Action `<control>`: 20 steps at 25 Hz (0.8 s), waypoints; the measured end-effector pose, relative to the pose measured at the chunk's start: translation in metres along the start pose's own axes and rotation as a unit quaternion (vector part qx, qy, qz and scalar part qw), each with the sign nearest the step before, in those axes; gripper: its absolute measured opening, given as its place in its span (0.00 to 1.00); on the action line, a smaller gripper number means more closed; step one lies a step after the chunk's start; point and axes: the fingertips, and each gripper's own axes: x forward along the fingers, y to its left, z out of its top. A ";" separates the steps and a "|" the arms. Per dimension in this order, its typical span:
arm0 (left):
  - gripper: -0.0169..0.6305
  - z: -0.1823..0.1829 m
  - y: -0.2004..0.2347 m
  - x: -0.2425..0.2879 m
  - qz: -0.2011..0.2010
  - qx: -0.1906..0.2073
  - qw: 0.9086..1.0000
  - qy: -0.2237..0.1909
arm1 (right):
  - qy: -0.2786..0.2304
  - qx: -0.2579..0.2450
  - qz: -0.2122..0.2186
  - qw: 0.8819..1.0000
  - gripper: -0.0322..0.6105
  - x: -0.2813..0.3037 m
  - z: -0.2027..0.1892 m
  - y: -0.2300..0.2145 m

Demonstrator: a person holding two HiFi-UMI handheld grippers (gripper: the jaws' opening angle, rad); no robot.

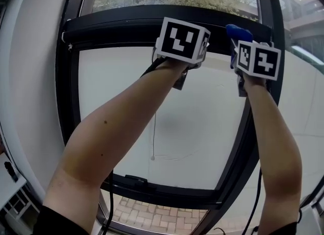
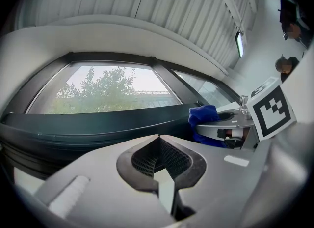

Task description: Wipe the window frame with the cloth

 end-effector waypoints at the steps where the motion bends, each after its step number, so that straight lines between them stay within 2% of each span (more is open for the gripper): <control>1: 0.01 0.002 -0.006 0.003 -0.006 -0.004 1.000 -0.003 | 0.000 0.001 -0.002 1.000 0.27 -0.001 -0.001 -0.006; 3: 0.01 0.007 -0.017 0.009 -0.014 -0.007 1.000 -0.010 | 0.001 0.003 -0.007 1.000 0.27 -0.004 -0.003 -0.018; 9: 0.01 0.011 -0.039 0.025 -0.012 0.029 1.000 -0.003 | -0.002 -0.007 -0.020 1.000 0.28 -0.009 -0.007 -0.049; 13: 0.01 0.007 -0.048 0.033 -0.012 0.021 1.000 -0.001 | 0.000 0.010 -0.029 1.000 0.28 -0.014 -0.012 -0.069; 17: 0.01 0.009 -0.062 0.040 -0.032 0.001 0.999 -0.014 | 0.002 -0.004 -0.024 1.000 0.28 -0.016 -0.014 -0.074; 20: 0.01 0.014 -0.065 0.041 -0.037 0.003 0.999 -0.019 | 0.001 -0.005 -0.032 0.999 0.28 -0.019 -0.015 -0.082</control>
